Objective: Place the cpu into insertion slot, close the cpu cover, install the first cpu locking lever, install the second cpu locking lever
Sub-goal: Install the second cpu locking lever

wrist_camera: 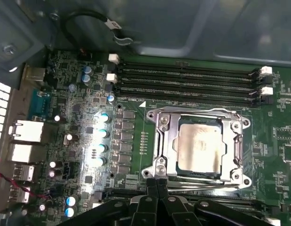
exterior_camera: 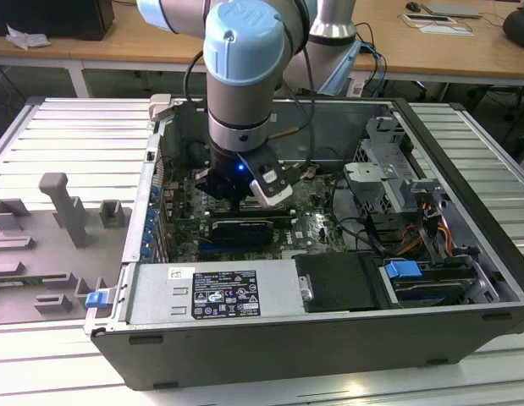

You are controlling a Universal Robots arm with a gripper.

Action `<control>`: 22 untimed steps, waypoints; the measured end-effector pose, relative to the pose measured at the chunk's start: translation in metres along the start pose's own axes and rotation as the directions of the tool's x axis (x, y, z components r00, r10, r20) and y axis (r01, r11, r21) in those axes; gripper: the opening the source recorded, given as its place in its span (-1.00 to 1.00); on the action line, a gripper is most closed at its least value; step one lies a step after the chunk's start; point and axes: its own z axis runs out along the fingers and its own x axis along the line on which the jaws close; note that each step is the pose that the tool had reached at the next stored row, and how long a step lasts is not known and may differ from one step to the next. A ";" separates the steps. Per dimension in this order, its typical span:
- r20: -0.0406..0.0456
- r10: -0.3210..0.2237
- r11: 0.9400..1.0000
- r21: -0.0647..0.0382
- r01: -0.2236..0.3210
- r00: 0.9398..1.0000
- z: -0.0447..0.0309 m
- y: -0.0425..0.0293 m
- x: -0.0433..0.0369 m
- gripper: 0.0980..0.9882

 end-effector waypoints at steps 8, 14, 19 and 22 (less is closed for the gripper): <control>0.004 -0.001 0.999 -0.051 0.001 1.000 0.0065 -0.0038 0.0047 -0.98; 0.005 -0.001 0.998 -0.066 0.002 1.000 0.0116 -0.0048 0.0050 -0.98; 0.005 -0.002 0.998 -0.069 0.002 1.000 0.0115 -0.0047 0.0054 -0.98; 0.005 -0.001 0.998 -0.070 0.002 1.000 0.0036 -0.0031 0.0054 -0.98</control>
